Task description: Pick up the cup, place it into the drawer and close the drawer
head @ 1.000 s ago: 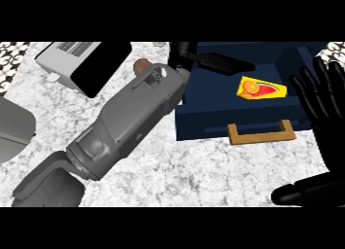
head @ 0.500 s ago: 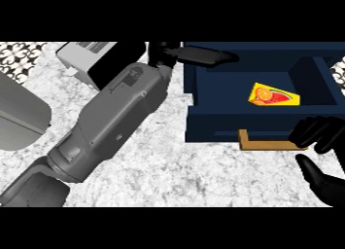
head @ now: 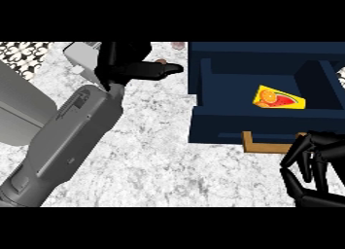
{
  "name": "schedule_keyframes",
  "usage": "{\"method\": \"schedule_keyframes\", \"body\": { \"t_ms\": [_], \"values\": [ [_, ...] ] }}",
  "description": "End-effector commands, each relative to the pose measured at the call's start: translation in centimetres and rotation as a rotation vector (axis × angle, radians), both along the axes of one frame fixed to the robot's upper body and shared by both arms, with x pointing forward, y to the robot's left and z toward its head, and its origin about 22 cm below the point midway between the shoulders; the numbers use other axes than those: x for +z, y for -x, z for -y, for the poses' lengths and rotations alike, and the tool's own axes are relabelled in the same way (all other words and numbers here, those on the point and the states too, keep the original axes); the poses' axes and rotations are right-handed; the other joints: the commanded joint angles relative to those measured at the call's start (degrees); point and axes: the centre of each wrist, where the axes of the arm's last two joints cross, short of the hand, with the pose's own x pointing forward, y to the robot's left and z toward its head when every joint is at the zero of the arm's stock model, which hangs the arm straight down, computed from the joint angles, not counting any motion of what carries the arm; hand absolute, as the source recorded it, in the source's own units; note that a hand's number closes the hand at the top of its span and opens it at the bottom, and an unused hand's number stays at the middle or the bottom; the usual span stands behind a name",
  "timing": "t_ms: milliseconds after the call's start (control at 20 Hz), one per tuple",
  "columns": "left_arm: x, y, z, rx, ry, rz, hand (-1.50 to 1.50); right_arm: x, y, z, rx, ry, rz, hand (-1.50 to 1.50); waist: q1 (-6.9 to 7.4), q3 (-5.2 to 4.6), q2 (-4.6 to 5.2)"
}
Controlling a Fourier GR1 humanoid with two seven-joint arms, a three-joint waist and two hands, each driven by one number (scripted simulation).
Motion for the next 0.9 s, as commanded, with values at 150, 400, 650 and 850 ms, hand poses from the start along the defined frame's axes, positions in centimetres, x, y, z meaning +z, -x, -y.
{"method": "schedule_keyframes", "body": {
  "t_ms": [150,400,650,850],
  "values": [
    [-1.6,4.1,-7.5,0.013,0.011,-0.038,-1.5,-2.5,-2.1,-0.4,-0.039,0.103,-0.06,1.5,0.12,0.04,0.36],
    [-1.8,6.4,-11.3,0.027,0.032,-0.028,-1.5,-2.4,-3.1,-0.3,-0.049,0.314,0.022,1.5,0.23,0.03,0.44],
    [-3.5,8.8,-13.5,0.039,0.044,-0.04,-1.5,-4.3,-2.7,-1.8,0.007,0.58,0.086,1.5,0.05,0.05,0.39],
    [-5.8,11.1,-15.9,0.029,0.031,-0.037,-1.5,-8.2,-5.1,-3.3,-0.016,0.668,0.095,1.5,0.18,0.06,0.64]
  ]
}}
